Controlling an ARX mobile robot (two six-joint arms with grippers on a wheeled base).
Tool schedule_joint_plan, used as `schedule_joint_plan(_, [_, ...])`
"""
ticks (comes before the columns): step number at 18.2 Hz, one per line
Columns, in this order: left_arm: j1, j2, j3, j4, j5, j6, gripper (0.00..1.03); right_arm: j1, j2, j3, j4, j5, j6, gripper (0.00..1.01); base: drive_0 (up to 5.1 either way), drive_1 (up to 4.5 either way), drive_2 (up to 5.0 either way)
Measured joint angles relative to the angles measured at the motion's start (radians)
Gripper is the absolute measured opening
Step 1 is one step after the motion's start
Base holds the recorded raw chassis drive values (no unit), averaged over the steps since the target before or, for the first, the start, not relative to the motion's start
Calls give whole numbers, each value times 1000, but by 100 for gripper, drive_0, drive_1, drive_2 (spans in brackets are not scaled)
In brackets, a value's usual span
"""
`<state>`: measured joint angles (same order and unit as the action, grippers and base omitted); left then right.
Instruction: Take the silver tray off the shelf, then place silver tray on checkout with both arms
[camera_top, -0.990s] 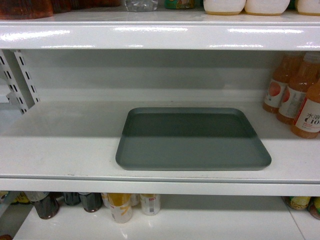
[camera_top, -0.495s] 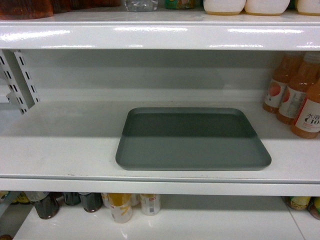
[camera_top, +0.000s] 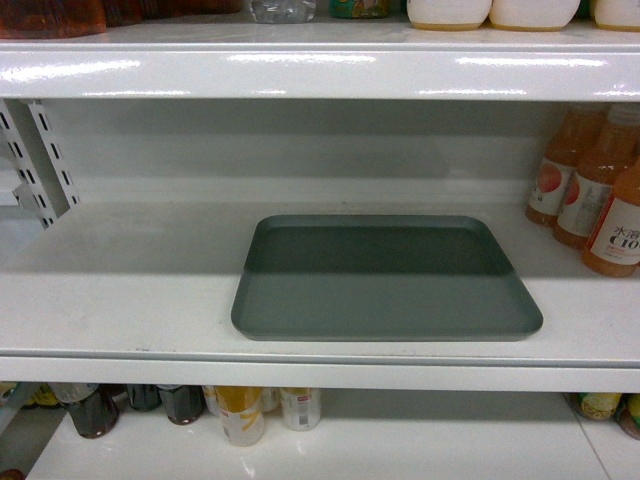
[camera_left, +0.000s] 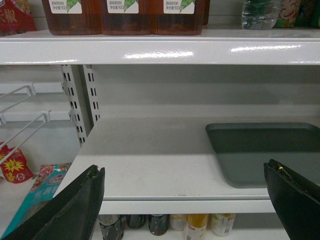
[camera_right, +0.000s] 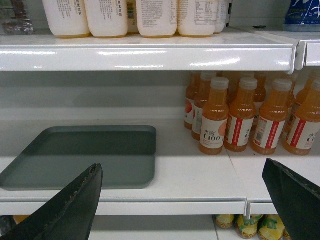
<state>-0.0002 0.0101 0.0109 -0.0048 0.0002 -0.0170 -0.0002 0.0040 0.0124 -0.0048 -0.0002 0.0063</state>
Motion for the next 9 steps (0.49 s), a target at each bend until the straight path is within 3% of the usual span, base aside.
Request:
schedule_joint_plan(6, [0, 0, 0, 0, 0, 0, 98, 0, 0, 0, 0, 0, 0, 98, 0, 0, 0])
schedule_joint_plan(7, [-32, 34, 36, -124, -85, -12, 98, -6, 10, 11, -47, -22, -6, 98, 0, 0, 0])
schedule_joint_plan(8, [-98, 164, 96, -218, -204, -37, 98, -35, 95, 60, -172, -108, -19, 98, 0, 0, 0])
schedule_joint_plan(9, [-119, 348, 135, -169, -217, -61, 98, -38, 264, 106, -188, -175, -26, 98, 0, 0, 0])
